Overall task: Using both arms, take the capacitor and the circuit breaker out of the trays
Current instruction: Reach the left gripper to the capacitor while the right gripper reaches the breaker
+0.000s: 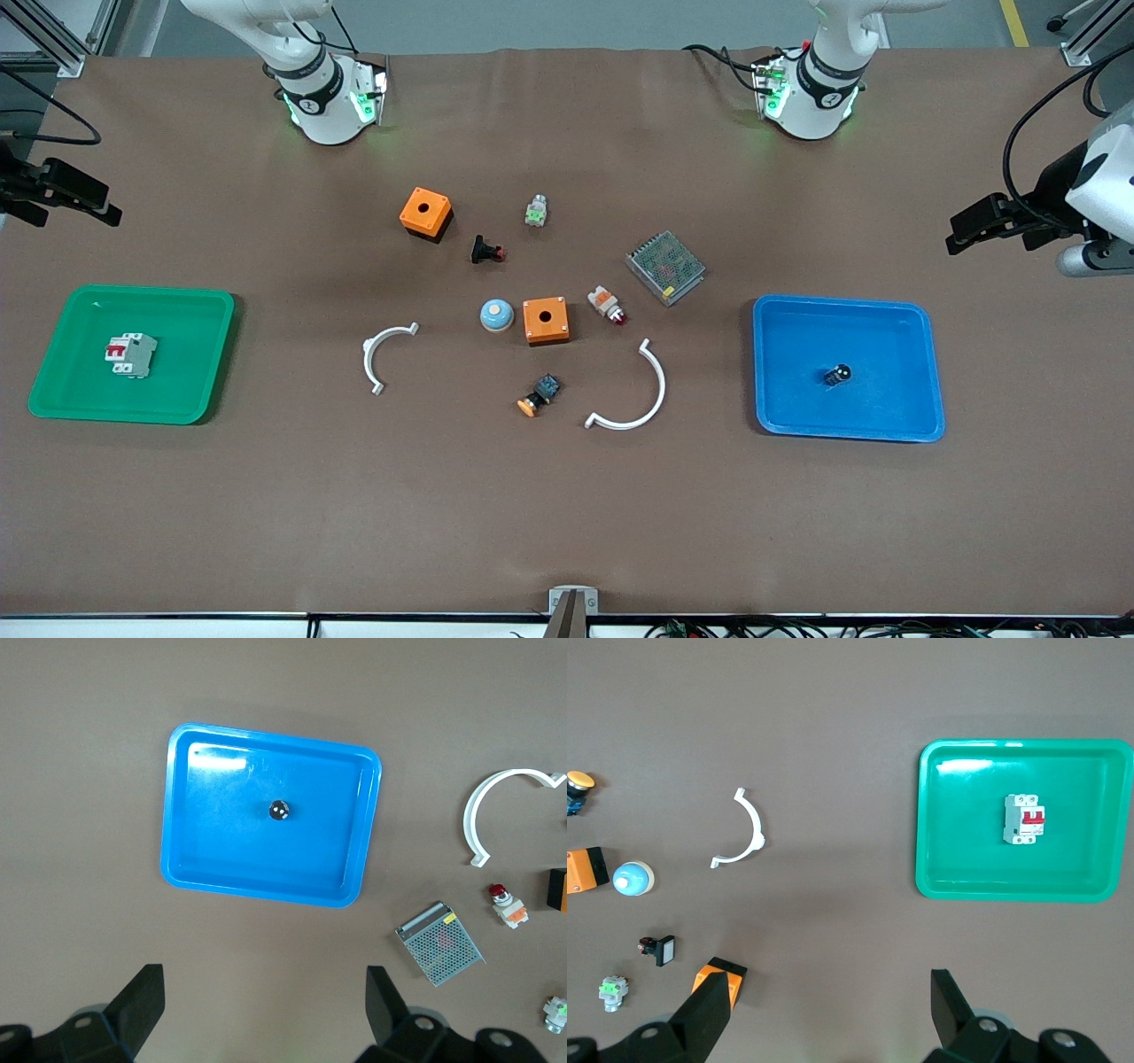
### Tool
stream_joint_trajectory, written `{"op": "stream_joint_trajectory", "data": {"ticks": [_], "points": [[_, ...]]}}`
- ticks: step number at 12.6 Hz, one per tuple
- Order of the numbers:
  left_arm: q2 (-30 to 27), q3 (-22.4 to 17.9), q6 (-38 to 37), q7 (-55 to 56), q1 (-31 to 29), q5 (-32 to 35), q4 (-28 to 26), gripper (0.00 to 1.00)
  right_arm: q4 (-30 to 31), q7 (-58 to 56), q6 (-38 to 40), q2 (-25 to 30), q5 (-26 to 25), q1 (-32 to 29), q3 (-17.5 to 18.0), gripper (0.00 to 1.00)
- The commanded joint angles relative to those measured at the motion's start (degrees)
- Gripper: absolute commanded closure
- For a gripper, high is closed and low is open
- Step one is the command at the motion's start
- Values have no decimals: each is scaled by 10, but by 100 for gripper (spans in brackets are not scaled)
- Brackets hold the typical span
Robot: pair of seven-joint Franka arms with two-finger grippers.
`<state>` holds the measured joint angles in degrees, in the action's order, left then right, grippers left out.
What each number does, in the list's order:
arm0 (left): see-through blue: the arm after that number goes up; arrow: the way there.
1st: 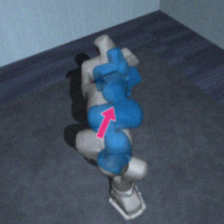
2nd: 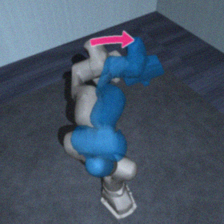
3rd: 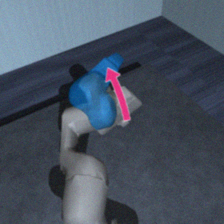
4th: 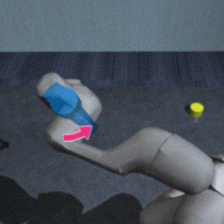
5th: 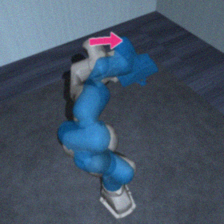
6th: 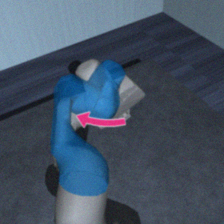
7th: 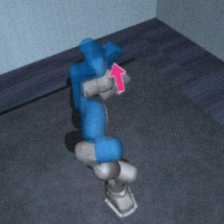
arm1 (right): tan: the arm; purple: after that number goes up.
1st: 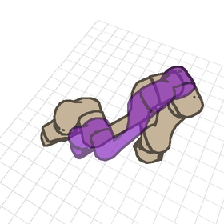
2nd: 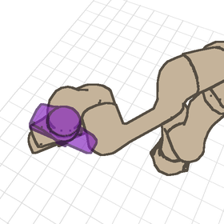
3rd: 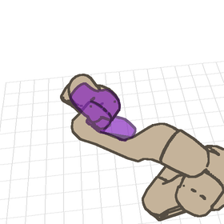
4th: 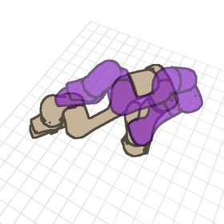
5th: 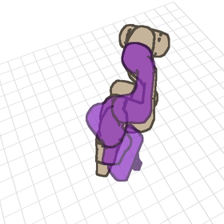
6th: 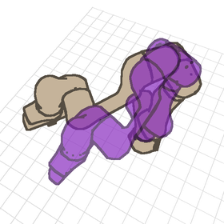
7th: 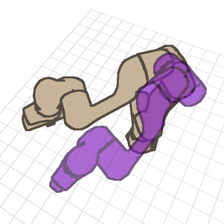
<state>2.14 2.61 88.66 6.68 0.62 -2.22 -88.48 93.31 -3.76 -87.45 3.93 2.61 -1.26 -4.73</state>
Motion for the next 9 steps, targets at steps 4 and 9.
{"op": "stream_joint_trajectory", "data": {"ticks": [4,9], "points": [[9,-2,-9,3,-5,-8,9,0,17,0,-11,17,-14,-5,7,0],[144,-3,39,-1,-23,-9,7,0,14,1,-4,14,-25,-5,8,0]]}}
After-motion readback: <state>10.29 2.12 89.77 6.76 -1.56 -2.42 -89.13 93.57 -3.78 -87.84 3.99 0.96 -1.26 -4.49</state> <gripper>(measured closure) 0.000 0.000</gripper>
